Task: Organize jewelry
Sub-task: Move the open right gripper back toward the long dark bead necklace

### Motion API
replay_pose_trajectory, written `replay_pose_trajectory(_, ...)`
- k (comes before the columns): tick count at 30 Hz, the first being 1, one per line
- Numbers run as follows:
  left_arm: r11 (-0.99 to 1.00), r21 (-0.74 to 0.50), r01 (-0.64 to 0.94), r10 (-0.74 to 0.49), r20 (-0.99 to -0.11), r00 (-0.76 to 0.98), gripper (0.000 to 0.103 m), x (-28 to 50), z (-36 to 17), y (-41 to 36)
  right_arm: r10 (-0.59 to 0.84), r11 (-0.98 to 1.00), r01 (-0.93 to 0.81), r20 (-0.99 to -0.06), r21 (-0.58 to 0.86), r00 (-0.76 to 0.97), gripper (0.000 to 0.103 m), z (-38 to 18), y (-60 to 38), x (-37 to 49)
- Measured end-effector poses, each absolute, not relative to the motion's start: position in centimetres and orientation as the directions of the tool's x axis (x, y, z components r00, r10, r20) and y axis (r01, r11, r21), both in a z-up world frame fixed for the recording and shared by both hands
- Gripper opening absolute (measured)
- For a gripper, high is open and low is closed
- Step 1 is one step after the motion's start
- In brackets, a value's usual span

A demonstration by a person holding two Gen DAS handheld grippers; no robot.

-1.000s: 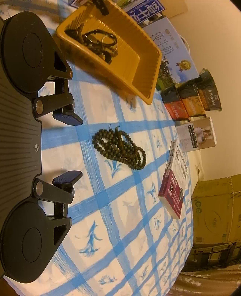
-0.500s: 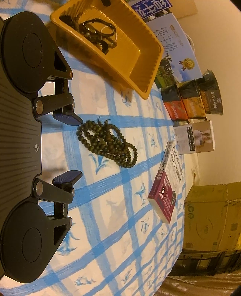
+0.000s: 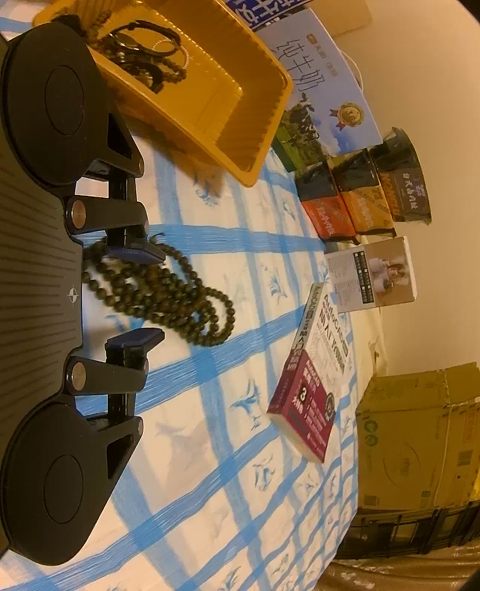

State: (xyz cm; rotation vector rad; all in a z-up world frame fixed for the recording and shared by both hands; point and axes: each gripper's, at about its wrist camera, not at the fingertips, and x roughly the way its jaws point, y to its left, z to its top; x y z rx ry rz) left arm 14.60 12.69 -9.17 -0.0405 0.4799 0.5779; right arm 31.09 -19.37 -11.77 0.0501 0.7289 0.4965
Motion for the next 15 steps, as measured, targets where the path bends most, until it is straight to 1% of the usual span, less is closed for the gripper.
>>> replay_pose_trajectory(9,0.840,0.096,-0.534,0.516,-0.447,0.731,0.022,14.6,-9.2,12.7,0.429,0.899,-0.369,-0.645,0.236,0.632,0.029,-13.0,-18.5,33.5)
replay_pose_trajectory(12,0.840,0.096,-0.534,0.516,-0.447,0.731,0.022,14.6,-9.2,12.7,0.426,0.901,-0.363,-0.650,0.239,0.630,0.025,-13.3,-18.5,33.8)
replay_pose_trajectory(14,0.840,0.095,-0.534,0.516,-0.447,0.731,0.022,14.6,-9.2,12.7,0.428,0.900,-0.365,-0.651,0.240,0.627,0.019,-13.5,-18.4,33.8)
replay_pose_trajectory(15,0.840,0.095,-0.534,0.516,-0.447,0.731,0.022,14.6,-9.2,12.7,0.428,0.900,-0.365,-0.650,0.239,0.627,0.019,-13.5,-18.4,33.8)
